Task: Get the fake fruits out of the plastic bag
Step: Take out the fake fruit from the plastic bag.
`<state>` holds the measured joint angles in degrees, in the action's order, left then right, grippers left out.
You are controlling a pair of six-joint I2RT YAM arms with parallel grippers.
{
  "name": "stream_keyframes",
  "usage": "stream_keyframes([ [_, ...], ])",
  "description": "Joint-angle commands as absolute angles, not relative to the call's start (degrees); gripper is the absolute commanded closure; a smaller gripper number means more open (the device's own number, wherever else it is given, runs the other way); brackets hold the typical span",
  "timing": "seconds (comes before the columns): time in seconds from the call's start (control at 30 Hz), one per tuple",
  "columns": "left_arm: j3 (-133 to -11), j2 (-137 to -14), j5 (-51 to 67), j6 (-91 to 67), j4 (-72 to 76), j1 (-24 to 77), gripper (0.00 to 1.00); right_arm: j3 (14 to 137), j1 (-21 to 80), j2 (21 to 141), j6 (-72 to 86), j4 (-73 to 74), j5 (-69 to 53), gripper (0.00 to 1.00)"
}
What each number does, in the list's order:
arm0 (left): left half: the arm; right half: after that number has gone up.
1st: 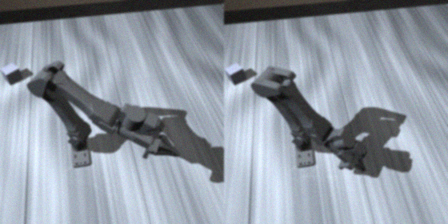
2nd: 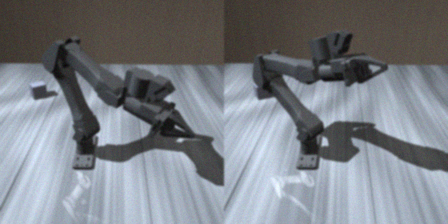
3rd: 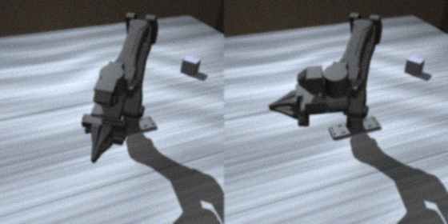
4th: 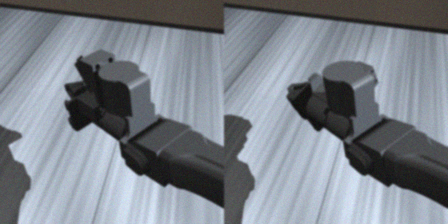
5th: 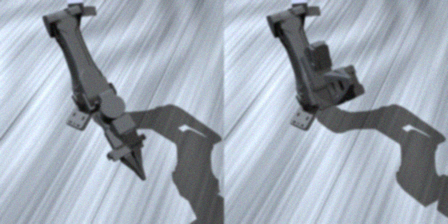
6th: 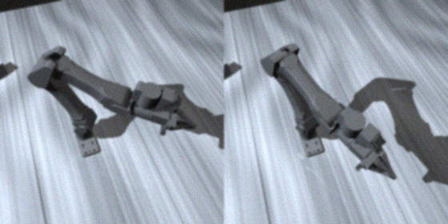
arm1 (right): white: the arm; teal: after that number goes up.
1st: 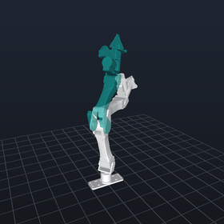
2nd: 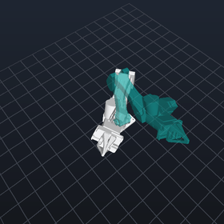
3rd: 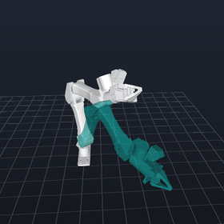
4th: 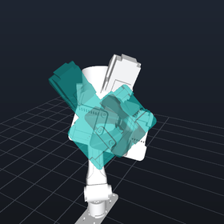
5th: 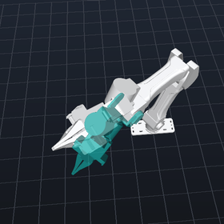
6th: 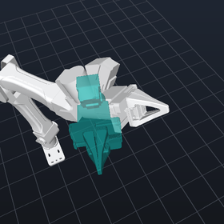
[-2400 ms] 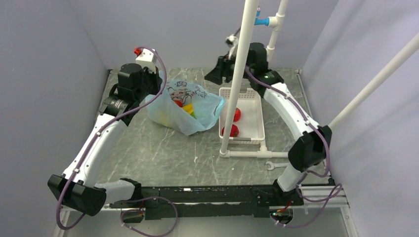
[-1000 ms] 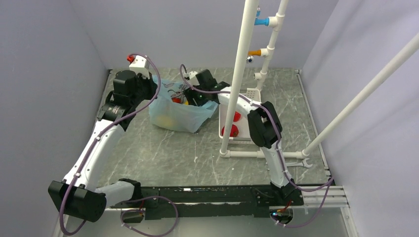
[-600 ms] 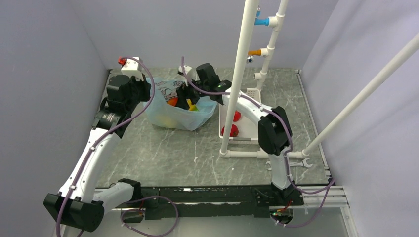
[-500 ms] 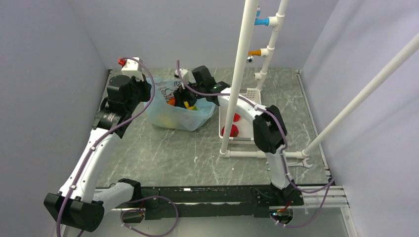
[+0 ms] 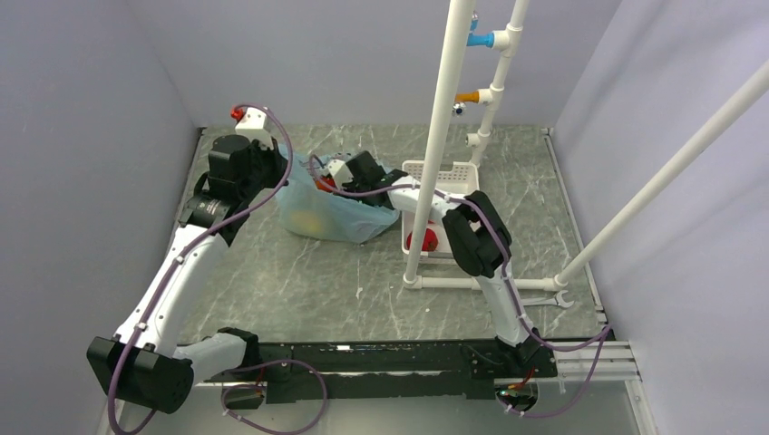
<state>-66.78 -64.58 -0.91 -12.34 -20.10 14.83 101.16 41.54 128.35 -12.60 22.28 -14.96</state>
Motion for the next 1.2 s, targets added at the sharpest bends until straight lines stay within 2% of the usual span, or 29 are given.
stream_keyframes([
  [0.0,-68.9,-63.7,0.2,-12.8,-19.3,15.0,1.00,95.6,43.2,126.1,-16.0,21.7,-5.5,0.03],
  [0.13,-68.4,-63.2,-2.1,-12.7,-19.0,15.0,1.00,93.3,44.3,126.7,-15.3,18.7,-5.2,0.09],
  [0.33,-68.6,-63.4,-3.3,-12.4,-19.5,15.0,1.00,94.3,44.7,127.2,-12.9,17.0,-5.1,0.33],
  [0.43,-67.7,-62.8,-3.2,-12.5,-18.5,15.0,1.00,92.5,44.7,124.3,-10.7,13.8,-7.1,0.49],
  [0.57,-69.0,-63.6,-2.7,-12.5,-19.9,15.0,1.00,90.7,44.6,121.1,-8.0,9.4,-10.2,0.56],
  [0.67,-68.4,-63.4,-2.7,-12.5,-19.3,15.0,1.00,91.6,44.6,119.8,-5.9,8.9,-12.5,0.72],
  [0.93,-69.1,-63.0,-3.0,-12.5,-20.1,15.0,1.00,86.4,42.4,113.3,5.0,-2.9,-22.2,0.76],
  [1.17,-69.4,-62.7,-3.1,-12.5,-20.6,15.0,1.00,78.8,38.6,106.1,15.8,-14.7,-29.1,0.85],
])
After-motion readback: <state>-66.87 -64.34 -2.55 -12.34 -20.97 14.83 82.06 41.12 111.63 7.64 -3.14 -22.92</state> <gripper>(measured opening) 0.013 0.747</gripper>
